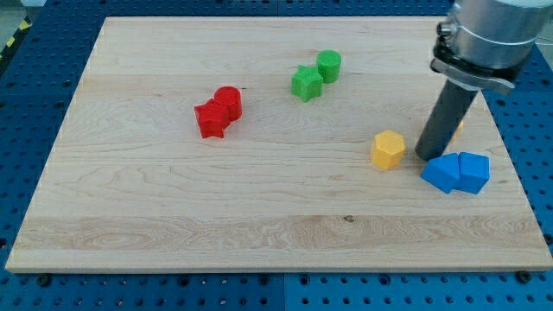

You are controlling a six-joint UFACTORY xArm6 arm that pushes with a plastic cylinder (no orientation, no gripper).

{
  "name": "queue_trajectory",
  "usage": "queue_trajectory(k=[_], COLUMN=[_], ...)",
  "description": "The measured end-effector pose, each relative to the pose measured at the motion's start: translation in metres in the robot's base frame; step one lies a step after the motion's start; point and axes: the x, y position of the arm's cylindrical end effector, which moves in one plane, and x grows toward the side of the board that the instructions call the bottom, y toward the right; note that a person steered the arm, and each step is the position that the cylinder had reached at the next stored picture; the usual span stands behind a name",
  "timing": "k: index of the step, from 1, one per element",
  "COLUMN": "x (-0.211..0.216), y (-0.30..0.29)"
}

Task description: Move yellow hexagon left to the yellow heart

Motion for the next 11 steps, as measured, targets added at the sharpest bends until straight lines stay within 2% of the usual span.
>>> queue_trajectory(k=[1, 2, 3, 5, 7, 8, 9, 11], x=[0.005, 0.032, 0.039, -0.008, 0.025, 0.014, -0.010, -0.016], y=[0.016, 0.006, -0.019, -0.033, -0.061, -0.091, -0.084, -0.040])
